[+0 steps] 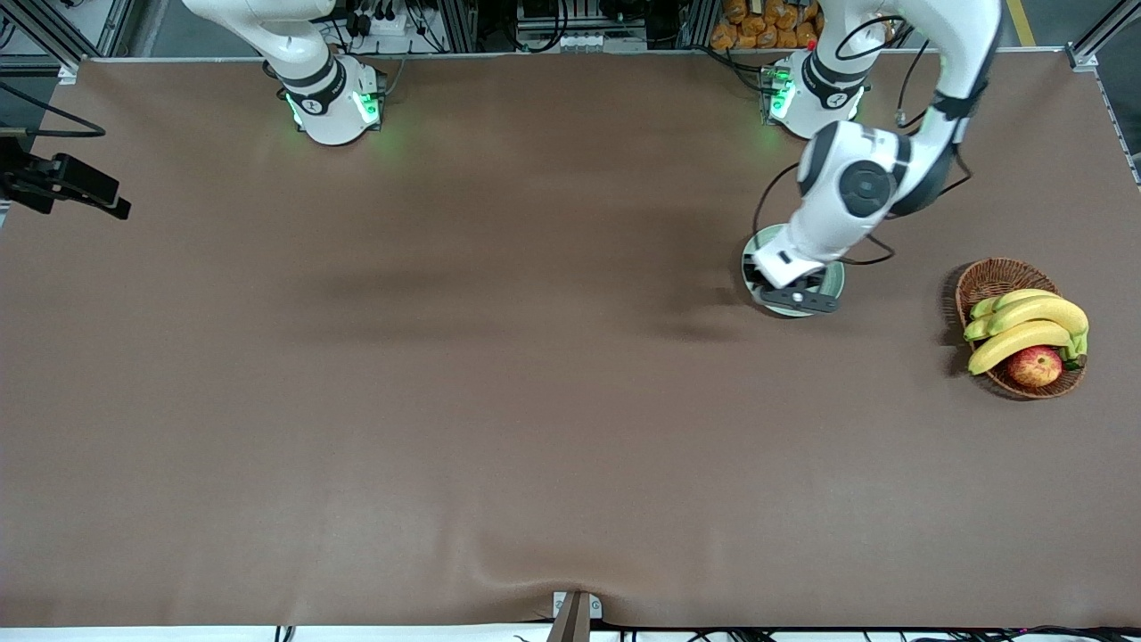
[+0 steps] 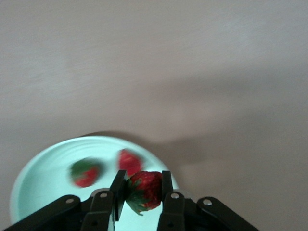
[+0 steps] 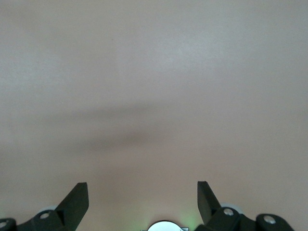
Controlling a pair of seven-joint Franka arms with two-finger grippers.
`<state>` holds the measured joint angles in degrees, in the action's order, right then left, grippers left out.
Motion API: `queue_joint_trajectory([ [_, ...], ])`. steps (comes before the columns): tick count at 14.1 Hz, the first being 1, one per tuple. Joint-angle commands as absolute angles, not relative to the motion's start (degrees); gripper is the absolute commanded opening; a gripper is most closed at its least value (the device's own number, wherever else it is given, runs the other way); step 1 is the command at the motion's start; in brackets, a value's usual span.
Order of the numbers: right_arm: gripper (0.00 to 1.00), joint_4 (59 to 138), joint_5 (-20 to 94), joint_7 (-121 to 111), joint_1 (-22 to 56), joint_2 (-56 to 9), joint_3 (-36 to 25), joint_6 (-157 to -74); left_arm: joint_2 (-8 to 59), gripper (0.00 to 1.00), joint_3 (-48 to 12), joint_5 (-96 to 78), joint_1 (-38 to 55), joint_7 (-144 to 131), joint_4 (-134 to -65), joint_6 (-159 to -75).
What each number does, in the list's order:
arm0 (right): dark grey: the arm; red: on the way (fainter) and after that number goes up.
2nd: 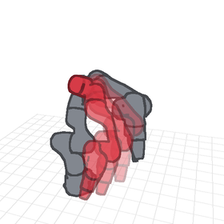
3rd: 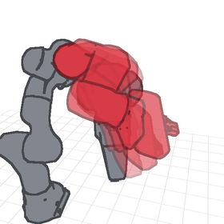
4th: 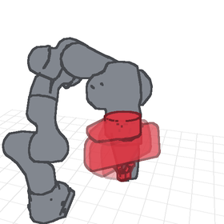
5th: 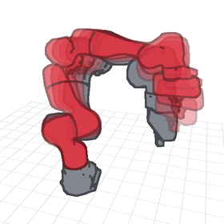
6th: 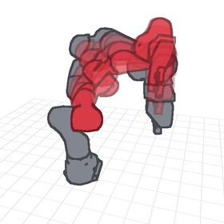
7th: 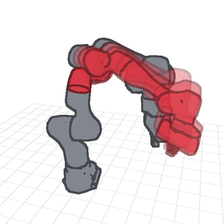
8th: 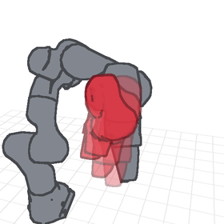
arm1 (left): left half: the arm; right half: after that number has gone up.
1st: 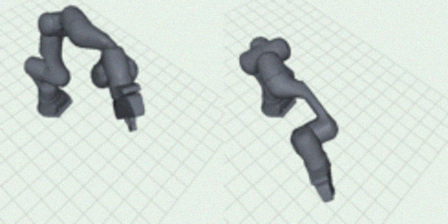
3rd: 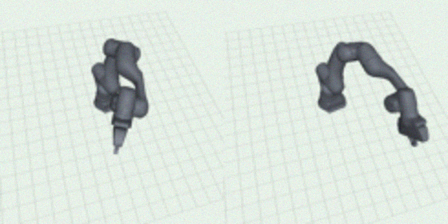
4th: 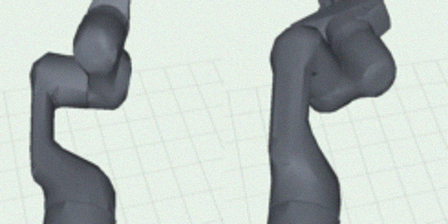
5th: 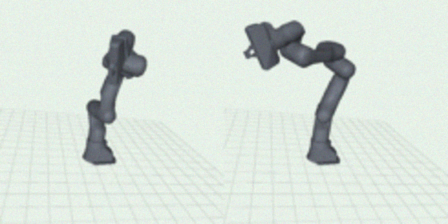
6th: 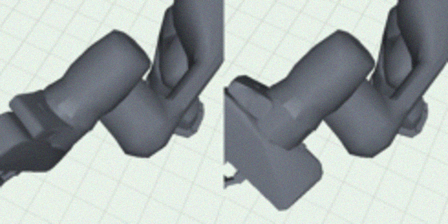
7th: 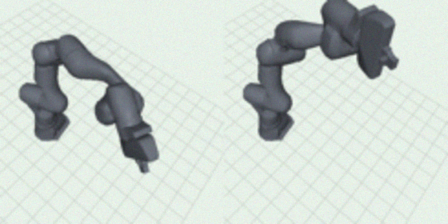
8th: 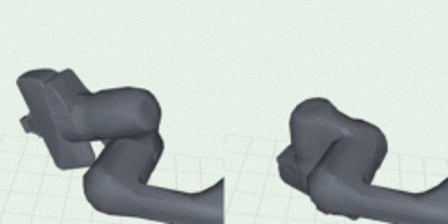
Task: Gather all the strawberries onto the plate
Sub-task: 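Open the left gripper to drop the strawberry onto the plate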
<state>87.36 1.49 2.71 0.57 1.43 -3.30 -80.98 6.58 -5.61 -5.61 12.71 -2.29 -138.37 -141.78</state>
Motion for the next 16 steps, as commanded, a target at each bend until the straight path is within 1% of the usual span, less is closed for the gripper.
queue_joint_trajectory([
  [1,1.00,86.6,1.7,3.8,1.4,1.3,-3.3,-80.0,5.8,0.02,-6.2,-4.9,8.9,2.3,-140.4,-140.2],
  [2,1.00,86.6,1.6,3.9,1.7,1.3,-3.3,-80.0,6.4,0.07,-6.2,-4.9,7.9,2.3,-140.9,-140.2],
  [3,1.00,86.6,1.6,3.9,1.7,1.3,-3.3,-80.0,6.9,0.16,-6.2,-4.8,7.5,2.3,-141.2,-140.2],
  [4,1.00,86.6,1.6,4.0,1.7,1.3,-3.4,-79.9,7.2,0.34,-6.2,-4.9,7.5,2.3,-141.6,-140.2],
  [6,1.00,86.6,1.6,4.0,1.7,1.3,-3.3,-80.0,7.2,0.88,-6.2,-4.9,7.4,2.0,-141.6,-139.6],
  [7,1.00,86.7,1.6,4.0,1.7,1.3,-3.3,-80.0,7.2,1.00,-6.2,-4.9,7.3,1.8,-141.4,-139.0],
  [11,1.00,86.7,1.6,4.0,1.8,1.2,-3.4,-79.9,7.2,1.00,-6.2,-4.9,7.3,2.0,-139.1,-138.8],
  [16,1.00,86.7,1.6,4.0,1.8,1.3,-3.3,-79.9,9.1,1.00,-5.7,-4.9,6.0,1.5,-129.5,-138.7],
])
